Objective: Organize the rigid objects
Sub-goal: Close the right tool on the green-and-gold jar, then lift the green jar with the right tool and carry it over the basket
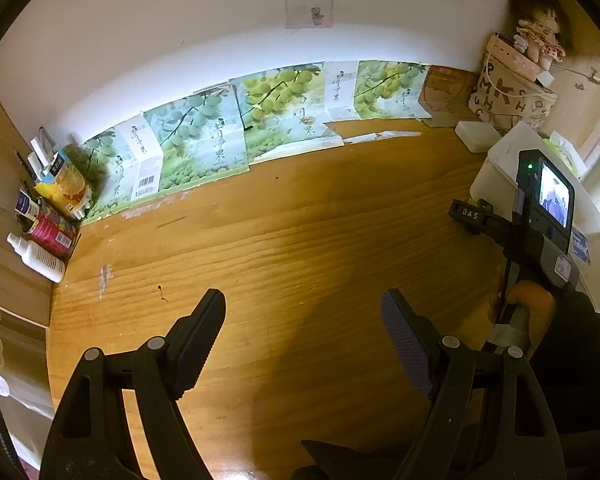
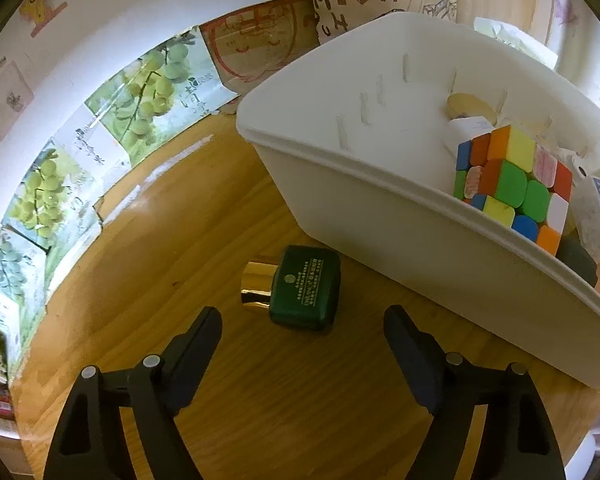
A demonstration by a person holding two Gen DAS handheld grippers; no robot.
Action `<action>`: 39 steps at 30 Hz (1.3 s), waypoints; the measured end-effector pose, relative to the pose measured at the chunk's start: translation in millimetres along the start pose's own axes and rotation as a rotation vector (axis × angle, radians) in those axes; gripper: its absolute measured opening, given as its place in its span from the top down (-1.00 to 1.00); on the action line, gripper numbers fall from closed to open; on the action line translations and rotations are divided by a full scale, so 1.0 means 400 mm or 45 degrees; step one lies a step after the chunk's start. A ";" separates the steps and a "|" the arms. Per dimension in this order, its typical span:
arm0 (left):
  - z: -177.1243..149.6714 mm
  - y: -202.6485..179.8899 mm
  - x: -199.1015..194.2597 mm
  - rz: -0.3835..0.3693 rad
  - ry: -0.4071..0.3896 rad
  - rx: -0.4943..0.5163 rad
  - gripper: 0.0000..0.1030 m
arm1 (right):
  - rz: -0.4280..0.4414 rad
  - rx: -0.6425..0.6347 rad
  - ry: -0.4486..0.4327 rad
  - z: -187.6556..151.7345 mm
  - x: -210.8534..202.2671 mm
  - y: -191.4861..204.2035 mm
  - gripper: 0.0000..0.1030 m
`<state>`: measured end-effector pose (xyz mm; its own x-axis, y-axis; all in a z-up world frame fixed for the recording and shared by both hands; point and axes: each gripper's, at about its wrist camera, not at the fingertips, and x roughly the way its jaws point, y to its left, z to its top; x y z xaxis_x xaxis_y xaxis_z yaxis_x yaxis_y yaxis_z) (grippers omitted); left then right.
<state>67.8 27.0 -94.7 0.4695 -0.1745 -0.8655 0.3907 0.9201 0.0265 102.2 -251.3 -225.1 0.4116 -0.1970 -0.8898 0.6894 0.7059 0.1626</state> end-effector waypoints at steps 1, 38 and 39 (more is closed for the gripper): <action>-0.001 0.002 0.000 0.001 0.001 -0.004 -0.60 | -0.010 -0.002 -0.002 0.000 0.003 0.000 -0.55; -0.013 -0.008 -0.033 -0.018 -0.041 -0.022 -0.60 | 0.099 -0.118 0.013 0.005 -0.015 0.009 0.11; -0.013 -0.010 -0.034 -0.020 -0.044 -0.022 -0.60 | 0.112 -0.114 0.029 0.002 -0.018 0.011 0.11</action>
<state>55.8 27.6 -85.6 0.4903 -0.2007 -0.8481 0.3850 0.9229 0.0041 102.6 -247.4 -217.6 0.4537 -0.1167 -0.8835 0.5950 0.7777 0.2028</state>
